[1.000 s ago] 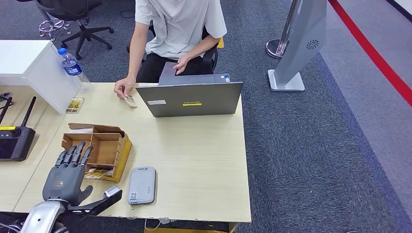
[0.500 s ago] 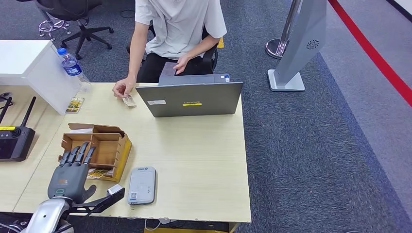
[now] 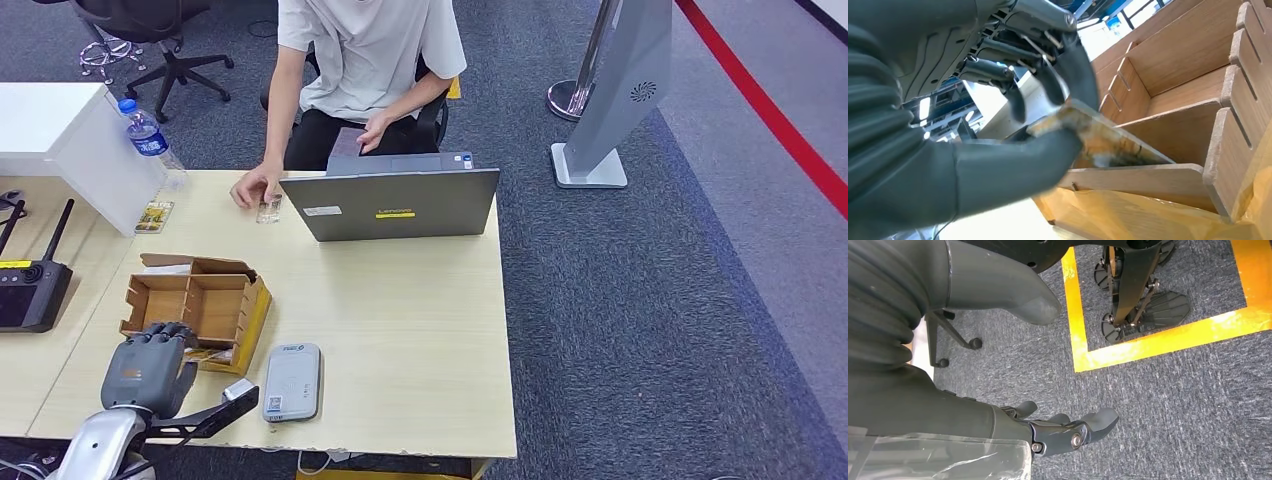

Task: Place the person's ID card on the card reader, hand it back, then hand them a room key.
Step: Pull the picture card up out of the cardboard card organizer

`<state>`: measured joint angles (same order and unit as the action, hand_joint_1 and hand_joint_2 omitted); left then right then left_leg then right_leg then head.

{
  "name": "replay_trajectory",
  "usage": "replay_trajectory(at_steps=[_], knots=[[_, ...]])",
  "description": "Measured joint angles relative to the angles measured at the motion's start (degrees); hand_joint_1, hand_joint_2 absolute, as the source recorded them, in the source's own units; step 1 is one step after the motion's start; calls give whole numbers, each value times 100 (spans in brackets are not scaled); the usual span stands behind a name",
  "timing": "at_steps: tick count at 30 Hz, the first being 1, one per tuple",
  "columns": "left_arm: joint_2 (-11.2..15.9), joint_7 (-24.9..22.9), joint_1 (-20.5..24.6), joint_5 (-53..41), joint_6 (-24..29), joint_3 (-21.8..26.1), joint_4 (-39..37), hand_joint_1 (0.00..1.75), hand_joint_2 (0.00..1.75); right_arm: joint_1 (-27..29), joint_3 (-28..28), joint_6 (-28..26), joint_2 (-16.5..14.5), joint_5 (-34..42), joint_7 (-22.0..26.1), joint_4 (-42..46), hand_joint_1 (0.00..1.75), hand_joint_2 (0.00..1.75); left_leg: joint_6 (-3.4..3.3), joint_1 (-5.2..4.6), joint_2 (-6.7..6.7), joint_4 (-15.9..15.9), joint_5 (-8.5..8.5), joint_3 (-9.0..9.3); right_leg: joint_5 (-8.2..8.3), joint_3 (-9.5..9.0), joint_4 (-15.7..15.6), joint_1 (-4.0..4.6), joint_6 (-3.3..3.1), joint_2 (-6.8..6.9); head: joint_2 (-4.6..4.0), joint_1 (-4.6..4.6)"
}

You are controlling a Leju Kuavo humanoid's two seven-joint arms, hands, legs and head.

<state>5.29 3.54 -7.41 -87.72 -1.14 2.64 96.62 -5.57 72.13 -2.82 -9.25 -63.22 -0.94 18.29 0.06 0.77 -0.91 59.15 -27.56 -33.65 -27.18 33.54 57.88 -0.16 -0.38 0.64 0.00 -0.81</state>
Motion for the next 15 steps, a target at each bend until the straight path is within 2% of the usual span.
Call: replay_trajectory(at_steps=[15], knots=[[-114,72,52,27,444,131,12,175,175,0,-18,-8,0,-12,0,0,0,175,0,0,1,0,0,0,0,0,0,0,0,0,0,-1]])
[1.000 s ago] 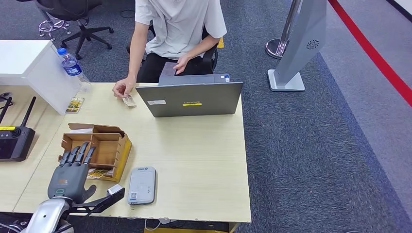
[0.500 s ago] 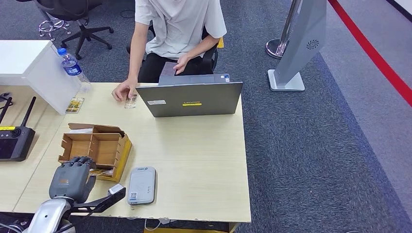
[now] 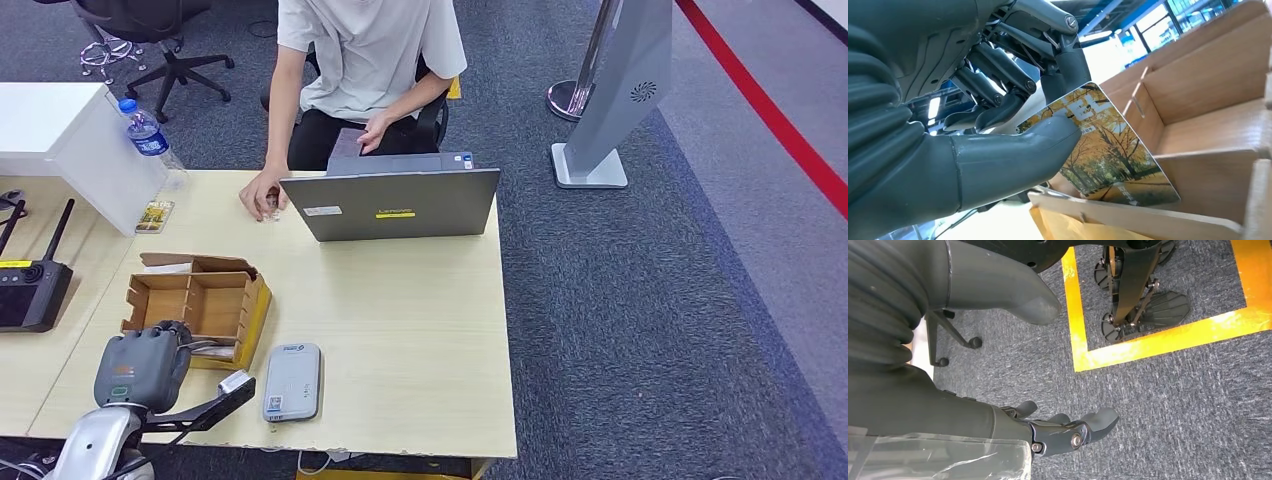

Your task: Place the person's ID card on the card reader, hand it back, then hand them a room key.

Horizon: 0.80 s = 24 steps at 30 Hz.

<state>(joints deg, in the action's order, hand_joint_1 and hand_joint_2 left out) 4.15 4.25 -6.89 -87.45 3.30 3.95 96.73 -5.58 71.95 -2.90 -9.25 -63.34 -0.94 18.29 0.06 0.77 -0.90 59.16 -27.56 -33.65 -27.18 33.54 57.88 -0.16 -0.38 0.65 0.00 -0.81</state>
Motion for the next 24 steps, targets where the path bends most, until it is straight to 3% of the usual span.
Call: replay_trajectory(at_steps=[5,9,15,20,24], knots=[[-76,88,-44,38,221,1,319,175,175,1,0,-13,0,28,-1,0,0,175,0,0,-1,0,0,0,0,0,0,0,0,-1,0,0],[-100,257,-210,172,447,-120,1001,175,175,6,4,-48,0,104,-3,0,0,175,0,0,-2,0,-1,-1,0,2,-1,0,0,-2,0,0],[119,478,-150,1367,507,-560,1886,175,175,8,13,-36,0,106,37,0,0,175,-1,0,1,1,0,0,0,5,-2,0,0,1,0,-2],[140,397,987,1277,508,-563,1783,175,175,-5,-21,20,0,-163,49,-1,0,175,3,1,27,1,20,-1,9,2,-1,1,-3,24,0,0],[112,139,2263,520,469,-510,908,175,175,-22,-152,80,0,-415,65,-9,0,175,6,1,31,1,37,-4,28,3,1,1,-4,28,0,0]])
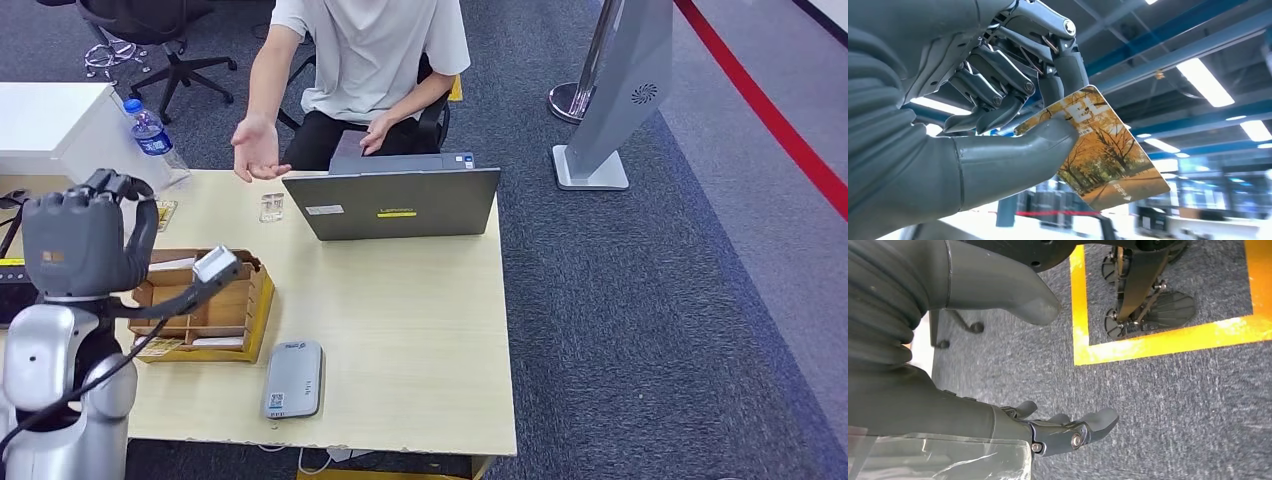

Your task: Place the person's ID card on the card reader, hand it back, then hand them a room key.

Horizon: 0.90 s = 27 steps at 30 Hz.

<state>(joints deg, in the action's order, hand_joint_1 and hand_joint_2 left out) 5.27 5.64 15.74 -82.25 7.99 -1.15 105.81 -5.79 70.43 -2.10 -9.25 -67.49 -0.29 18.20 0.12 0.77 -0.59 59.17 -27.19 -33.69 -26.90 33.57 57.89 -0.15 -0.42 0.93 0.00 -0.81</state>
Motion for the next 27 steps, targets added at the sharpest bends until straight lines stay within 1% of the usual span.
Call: replay_trajectory(at_steps=[3,6,8,10,14,19,24,27], knots=[[-38,-115,910,-289,-22,57,-954,175,175,-15,-100,29,3,-103,39,-17,0,175,5,0,-2,1,8,0,11,2,2,0,-1,-5,0,2],[-154,-178,1593,-416,-17,104,-1777,175,175,-20,-166,38,7,-164,65,-39,0,175,6,-1,-4,3,13,-1,15,2,2,-1,0,-9,0,1],[-260,-203,1907,-431,-19,123,-2171,87,175,-21,-200,42,8,-184,72,-50,0,175,5,-1,-4,4,14,-4,16,3,2,-1,1,-10,0,2],[-364,-225,2127,-432,-22,129,-2446,0,175,-22,-232,45,9,-186,69,-60,0,175,3,-2,-4,5,11,-6,15,5,1,-1,2,-10,0,3],[-549,-243,2394,-397,-53,131,-2777,0,175,-22,-250,48,9,-183,39,-81,0,175,-2,-3,-7,5,5,-10,14,8,0,-2,3,-12,0,4],[-655,-137,2427,-162,-74,131,-2833,0,175,-20,-250,48,14,-150,29,-97,0,175,-1,-3,-14,4,2,-10,13,10,1,-2,2,-17,0,3],[-636,63,2203,318,-83,204,-2462,0,175,-12,-250,43,22,-75,30,-104,0,175,0,-2,-18,1,2,-12,12,10,2,-1,1,-21,0,4],[-481,127,2024,717,-128,426,-2084,0,175,-7,-248,31,25,-44,35,-104,0,175,0,-1,-27,-3,1,-12,11,12,4,-1,0,-30,0,6]])
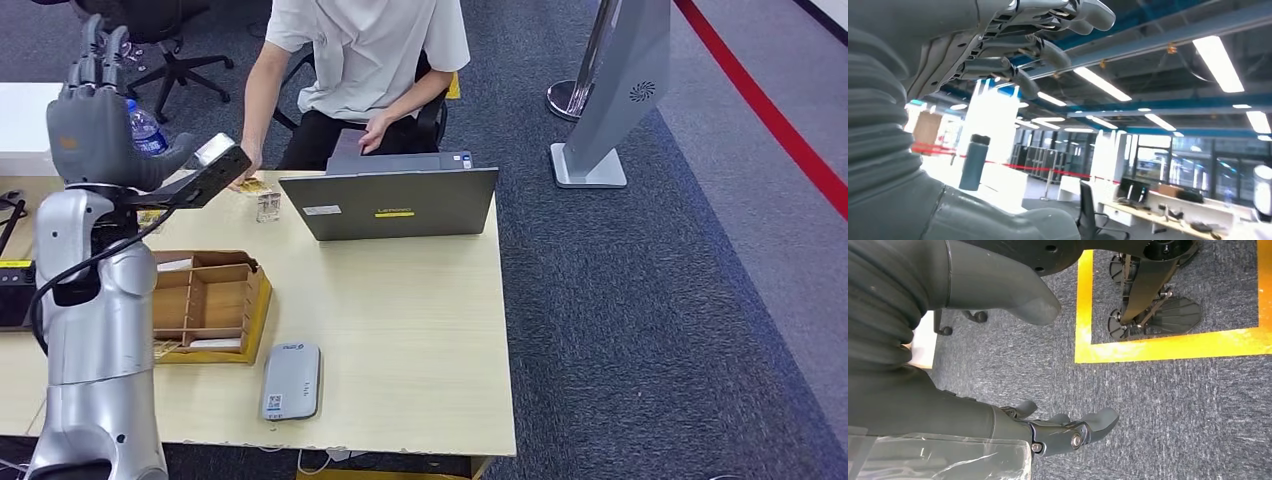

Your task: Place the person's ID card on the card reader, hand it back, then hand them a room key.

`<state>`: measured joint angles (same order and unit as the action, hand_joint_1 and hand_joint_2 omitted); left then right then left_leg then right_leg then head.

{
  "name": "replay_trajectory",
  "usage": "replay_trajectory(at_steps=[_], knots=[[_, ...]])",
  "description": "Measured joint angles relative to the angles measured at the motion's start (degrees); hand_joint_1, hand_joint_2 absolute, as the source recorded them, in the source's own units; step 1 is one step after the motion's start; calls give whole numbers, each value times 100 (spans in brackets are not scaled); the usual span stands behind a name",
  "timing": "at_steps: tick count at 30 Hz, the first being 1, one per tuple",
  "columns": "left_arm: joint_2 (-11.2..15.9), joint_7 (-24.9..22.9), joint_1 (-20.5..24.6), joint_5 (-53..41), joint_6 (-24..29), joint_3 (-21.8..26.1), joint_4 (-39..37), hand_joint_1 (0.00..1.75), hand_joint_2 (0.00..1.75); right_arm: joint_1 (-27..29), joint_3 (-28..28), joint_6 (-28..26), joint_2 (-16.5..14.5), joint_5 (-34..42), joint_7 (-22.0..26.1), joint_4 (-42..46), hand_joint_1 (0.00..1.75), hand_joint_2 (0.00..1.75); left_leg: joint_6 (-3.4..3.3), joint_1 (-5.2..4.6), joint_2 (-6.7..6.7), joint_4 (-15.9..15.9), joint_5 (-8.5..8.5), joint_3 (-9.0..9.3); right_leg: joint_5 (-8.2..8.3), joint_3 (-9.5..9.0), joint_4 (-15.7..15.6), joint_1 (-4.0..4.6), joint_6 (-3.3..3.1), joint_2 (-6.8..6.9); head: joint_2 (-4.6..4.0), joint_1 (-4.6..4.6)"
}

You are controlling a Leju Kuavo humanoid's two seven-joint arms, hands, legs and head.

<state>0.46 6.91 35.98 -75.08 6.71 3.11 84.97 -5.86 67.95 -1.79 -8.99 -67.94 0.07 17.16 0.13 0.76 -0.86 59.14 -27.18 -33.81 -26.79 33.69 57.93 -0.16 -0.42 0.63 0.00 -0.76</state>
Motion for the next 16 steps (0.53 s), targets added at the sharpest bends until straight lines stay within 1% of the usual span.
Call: replay_trajectory(at_steps=[2,4,6,8,10,12,14,15,16], knots=[[183,37,-83,255,-64,323,189,0,175,13,3,-12,2,-5,3,0,0,175,0,0,-9,-3,0,1,-1,3,0,0,-1,-9,0,-1],[414,68,-113,423,-123,747,270,0,175,28,5,-24,8,-33,1,0,0,175,1,1,-13,-6,0,2,-2,5,1,1,-2,-13,0,-1],[697,93,-119,505,-129,1216,260,0,175,34,8,-22,16,-60,10,0,0,175,3,3,-21,-10,0,3,-3,7,3,2,-5,-20,0,-1],[1056,157,-138,641,-104,1774,157,0,175,41,13,-14,26,-76,47,1,0,175,5,4,-33,-17,-2,6,-5,7,6,2,-9,-32,0,-1],[1481,322,-206,919,-95,2468,-100,0,175,51,14,-6,33,-107,85,2,0,175,14,3,-53,-26,-7,18,-9,6,7,1,-15,-52,0,-2],[1943,578,-335,1437,-239,3269,-518,0,175,65,14,2,38,-136,116,3,0,175,25,2,-77,-34,-16,30,-15,2,9,1,-24,-78,-1,-3],[2446,842,-530,2329,-570,4181,-1152,0,175,80,14,15,45,-149,169,4,0,175,40,2,-105,-44,-28,41,-24,-2,10,0,-36,-106,-1,-3],[2723,984,-670,2889,-703,4703,-1593,0,175,88,14,28,52,-153,201,4,0,175,48,1,-123,-49,-37,54,-29,-2,10,-1,-43,-125,-1,-4],[2864,1048,-742,3176,-771,4963,-1816,0,175,91,14,34,54,-156,219,4,0,175,53,1,-133,-51,-42,60,-31,-3,10,-1,-45,-136,0,-5]])
